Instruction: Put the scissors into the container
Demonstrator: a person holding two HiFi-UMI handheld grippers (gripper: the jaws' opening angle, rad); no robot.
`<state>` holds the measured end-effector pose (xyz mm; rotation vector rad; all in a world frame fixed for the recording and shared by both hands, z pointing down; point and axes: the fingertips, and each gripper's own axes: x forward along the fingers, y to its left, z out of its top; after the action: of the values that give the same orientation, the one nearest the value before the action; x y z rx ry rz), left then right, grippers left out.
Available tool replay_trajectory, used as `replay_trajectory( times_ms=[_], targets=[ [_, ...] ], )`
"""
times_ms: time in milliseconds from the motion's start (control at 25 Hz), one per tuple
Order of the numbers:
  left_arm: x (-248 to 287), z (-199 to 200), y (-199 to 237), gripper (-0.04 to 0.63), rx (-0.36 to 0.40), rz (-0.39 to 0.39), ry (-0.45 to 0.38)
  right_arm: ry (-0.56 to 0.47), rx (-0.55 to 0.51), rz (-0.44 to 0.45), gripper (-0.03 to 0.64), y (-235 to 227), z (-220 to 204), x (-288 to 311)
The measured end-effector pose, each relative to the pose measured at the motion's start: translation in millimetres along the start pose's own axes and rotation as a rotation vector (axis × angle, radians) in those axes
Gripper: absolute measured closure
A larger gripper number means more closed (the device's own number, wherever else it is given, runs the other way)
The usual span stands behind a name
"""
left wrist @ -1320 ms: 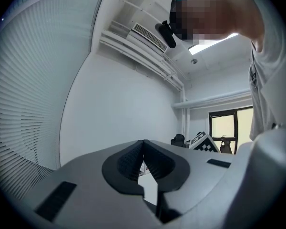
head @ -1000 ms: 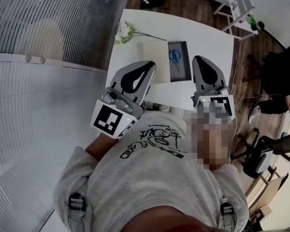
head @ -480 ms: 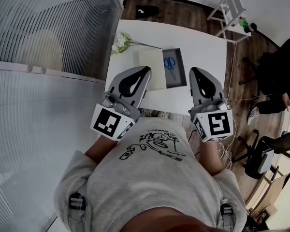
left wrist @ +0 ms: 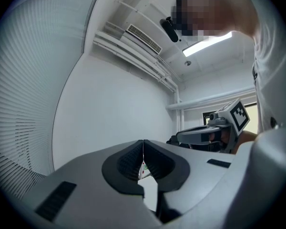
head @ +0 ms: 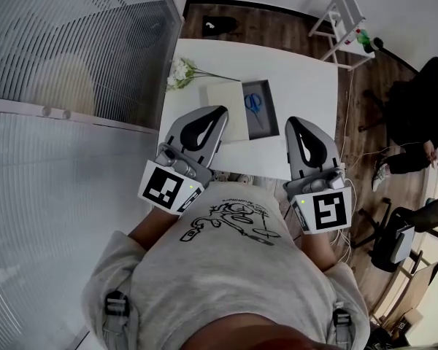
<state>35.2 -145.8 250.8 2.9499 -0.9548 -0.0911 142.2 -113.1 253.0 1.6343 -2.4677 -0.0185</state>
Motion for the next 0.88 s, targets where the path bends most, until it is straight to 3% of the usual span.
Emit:
replay_trajectory(
  times_ms=[880],
  targets=[
    [7.9,7.7,0.9,0.574,0.010,-0.014,-0.028,-0.019,-0.004,-0.051,0.611,-3.7,4.3,-12.6]
  ],
)
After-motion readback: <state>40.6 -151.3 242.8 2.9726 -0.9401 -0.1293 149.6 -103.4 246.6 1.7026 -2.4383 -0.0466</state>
